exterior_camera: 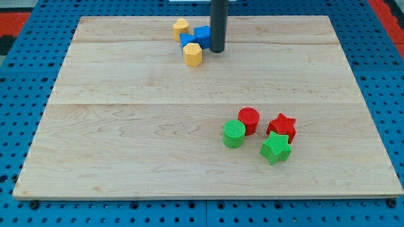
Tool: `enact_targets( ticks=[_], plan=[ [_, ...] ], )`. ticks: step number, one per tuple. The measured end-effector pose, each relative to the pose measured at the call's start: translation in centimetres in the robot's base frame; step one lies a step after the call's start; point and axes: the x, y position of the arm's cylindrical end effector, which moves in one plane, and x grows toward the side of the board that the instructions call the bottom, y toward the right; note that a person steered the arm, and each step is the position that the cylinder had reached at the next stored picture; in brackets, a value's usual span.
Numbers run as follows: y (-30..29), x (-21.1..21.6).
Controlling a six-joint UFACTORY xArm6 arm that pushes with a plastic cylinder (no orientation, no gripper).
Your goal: Push yellow hexagon towards center left
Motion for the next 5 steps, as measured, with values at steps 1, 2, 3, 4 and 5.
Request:
enact_targets(
  ticks=[1,2,3,4,5],
  plan=[
    [-4.3,2.0],
    [-6.4,6.0],
    [-4.8,7.1],
    [-3.9,9.9],
    [-7.0,10.1]
  ],
)
